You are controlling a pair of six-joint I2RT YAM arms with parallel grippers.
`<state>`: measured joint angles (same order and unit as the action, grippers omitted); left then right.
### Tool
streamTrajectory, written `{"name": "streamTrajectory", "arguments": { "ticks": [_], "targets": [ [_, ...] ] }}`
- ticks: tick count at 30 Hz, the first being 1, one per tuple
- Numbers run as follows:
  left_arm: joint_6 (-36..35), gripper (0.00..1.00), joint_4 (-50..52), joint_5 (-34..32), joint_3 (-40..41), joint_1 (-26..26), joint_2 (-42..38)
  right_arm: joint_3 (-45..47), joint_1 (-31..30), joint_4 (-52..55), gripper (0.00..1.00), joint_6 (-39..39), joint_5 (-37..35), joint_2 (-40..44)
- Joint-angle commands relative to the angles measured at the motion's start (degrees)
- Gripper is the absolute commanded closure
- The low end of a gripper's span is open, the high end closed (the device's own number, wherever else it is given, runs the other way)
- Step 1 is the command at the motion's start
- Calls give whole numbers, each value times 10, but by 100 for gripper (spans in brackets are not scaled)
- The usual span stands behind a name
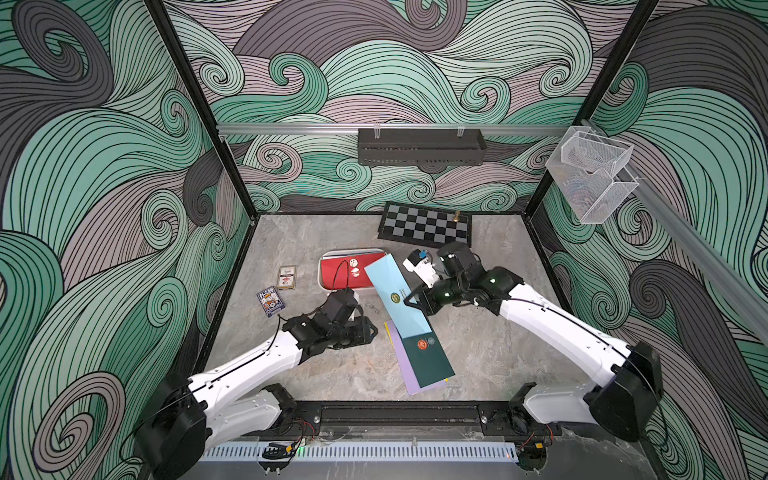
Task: Put the sealed envelopes into the storage box
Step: Place the envelope in the storage box.
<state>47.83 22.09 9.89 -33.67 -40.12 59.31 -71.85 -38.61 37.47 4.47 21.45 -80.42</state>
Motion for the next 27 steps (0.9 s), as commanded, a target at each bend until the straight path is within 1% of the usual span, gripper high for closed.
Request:
{"name": "streamTrajectory", "arguments": {
  "ticks": [1, 3, 6, 8, 11, 12, 14, 16, 18, 23, 27],
  "targets": [
    [-3, 50, 75, -40, 33, 26, -45, -127, -16, 79, 100, -212, -89, -79],
    [1, 49, 91, -55, 48, 37, -77, -229, -21, 124, 100, -297, -121, -150],
    [2, 48, 119, -71, 55, 48, -112, -384, -26, 198, 100, -379, -141, -256],
    [3, 47, 123, -74, 61, 50, -126, -475, -35, 239, 100, -425, -168, -328],
    [3, 47, 121, -65, 72, 51, -134, -600, -50, 284, 100, -472, -237, -422],
    [3, 47, 116, -60, 78, 51, -135, -633, -52, 290, 100, -477, -248, -448],
    [4, 47, 103, -53, 92, 51, -136, -684, -58, 298, 100, -486, -249, -486],
    [8, 47, 94, -53, 105, 51, -135, -712, -65, 298, 100, -502, -248, -513],
    [9, 47, 89, -52, 109, 52, -133, -721, -72, 297, 100, -516, -253, -532],
    [6, 45, 79, -51, 112, 52, -128, -700, -87, 298, 100, -538, -272, -548],
    [5, 45, 69, -44, 114, 54, -114, -685, -90, 298, 100, -546, -270, -557]
  ]
}}
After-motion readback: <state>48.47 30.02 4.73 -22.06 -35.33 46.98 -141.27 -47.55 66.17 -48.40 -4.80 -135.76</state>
